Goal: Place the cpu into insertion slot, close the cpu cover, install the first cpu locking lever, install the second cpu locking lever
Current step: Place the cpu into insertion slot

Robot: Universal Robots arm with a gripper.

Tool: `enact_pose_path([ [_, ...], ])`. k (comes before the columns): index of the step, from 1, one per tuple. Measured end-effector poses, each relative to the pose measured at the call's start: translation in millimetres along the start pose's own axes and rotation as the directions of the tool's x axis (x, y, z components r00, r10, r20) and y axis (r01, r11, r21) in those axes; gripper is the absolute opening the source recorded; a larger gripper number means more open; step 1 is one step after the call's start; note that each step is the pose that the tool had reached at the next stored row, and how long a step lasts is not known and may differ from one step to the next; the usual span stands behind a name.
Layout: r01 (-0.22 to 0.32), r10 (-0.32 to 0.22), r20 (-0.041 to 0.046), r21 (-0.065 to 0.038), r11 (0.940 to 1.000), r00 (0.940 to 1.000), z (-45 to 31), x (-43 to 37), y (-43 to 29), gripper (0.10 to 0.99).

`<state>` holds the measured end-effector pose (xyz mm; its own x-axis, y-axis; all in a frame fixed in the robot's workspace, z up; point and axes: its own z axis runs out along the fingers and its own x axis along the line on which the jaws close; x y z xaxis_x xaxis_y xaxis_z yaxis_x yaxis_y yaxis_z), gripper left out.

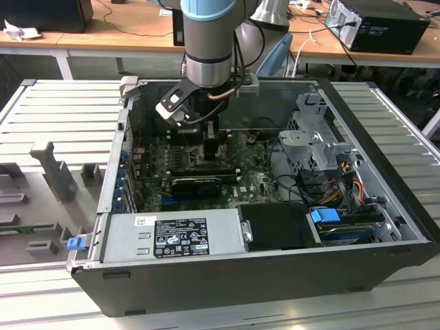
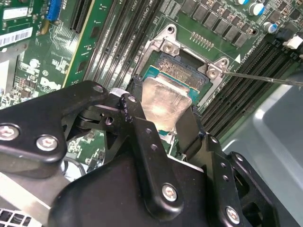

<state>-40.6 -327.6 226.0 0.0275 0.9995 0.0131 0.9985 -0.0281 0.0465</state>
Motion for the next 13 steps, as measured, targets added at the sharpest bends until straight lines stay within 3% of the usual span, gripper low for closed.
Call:
enact_pose_path([
  [9,0.020,-0.020,-0.0037,0.000,0.9998,0.9998,8.0,4.3,-3.8,0.529],
  [13,0.026,-0.026,-0.0050,0.000,0.9997,0.9997,15.7,5.7,-4.2,0.529],
])
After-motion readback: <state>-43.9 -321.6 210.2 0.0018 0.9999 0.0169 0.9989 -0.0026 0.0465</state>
